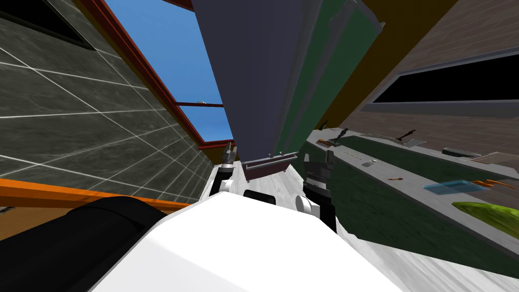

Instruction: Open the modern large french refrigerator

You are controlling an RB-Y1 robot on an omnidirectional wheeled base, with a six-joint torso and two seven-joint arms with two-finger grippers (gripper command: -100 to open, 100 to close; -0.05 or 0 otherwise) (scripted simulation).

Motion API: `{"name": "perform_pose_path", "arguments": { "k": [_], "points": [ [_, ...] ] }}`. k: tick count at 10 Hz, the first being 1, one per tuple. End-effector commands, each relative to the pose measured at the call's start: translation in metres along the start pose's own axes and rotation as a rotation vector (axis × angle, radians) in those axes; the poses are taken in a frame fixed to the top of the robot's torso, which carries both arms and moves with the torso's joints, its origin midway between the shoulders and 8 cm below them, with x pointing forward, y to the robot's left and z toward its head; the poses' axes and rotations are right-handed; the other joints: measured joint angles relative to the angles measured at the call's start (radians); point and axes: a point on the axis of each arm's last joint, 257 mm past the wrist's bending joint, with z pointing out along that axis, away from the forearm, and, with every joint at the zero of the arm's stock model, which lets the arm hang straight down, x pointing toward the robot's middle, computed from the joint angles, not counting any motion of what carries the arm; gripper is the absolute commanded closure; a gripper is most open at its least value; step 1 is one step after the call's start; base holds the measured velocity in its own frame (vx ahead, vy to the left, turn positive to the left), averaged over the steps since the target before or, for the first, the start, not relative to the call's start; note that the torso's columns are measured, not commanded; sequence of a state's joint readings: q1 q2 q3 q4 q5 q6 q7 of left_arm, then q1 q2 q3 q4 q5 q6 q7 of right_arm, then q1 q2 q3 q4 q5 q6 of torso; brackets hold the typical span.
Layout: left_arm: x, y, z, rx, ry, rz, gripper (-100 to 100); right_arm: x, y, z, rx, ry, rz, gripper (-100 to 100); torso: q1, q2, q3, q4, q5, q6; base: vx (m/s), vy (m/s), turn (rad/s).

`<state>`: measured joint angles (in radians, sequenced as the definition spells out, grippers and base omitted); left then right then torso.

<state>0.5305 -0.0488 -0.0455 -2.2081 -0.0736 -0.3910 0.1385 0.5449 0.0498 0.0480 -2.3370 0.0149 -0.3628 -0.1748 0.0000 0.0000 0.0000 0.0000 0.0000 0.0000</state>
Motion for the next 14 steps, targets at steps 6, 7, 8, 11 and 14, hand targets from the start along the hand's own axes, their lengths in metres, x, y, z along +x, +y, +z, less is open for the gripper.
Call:
{"name": "perform_pose_path", "arguments": {
  "k": [6,7,8,11,14],
  "points": [
    [0.000,0.000,0.000,0.000,0.000,0.000,0,0.000,0.000,0.000,0.000,0.000,0.000,0,0.000,0.396,-0.792,0.396,0.000,0.000,0.000,0.000,0.000],
    [0.000,0.000,0.000,0.000,0.000,0.000,0,0.000,0.000,0.000,0.000,0.000,0.000,0,0.000,0.470,-0.939,0.470,0.000,0.000,0.000,0.000,0.000],
    [0.000,0.000,0.000,0.000,0.000,0.000,0,0.000,0.000,0.000,0.000,0.000,0.000,0,0.000,0.544,-1.087,0.544,0.000,0.000,0.000,0.000,0.000],
    [0.002,0.008,-0.003,-0.015,0.043,0.025,-100,0.000,0.000,0.000,0.000,0.000,0.000,0,0.000,0.725,-1.451,0.724,0.000,0.000,0.008,-0.005,0.007],
    [0.002,0.026,-0.008,-0.045,0.095,0.056,-100,0.000,0.000,0.000,0.000,0.000,0.000,0,0.000,0.737,-1.476,0.737,0.000,0.000,0.022,-0.019,0.018]
  ]
}}
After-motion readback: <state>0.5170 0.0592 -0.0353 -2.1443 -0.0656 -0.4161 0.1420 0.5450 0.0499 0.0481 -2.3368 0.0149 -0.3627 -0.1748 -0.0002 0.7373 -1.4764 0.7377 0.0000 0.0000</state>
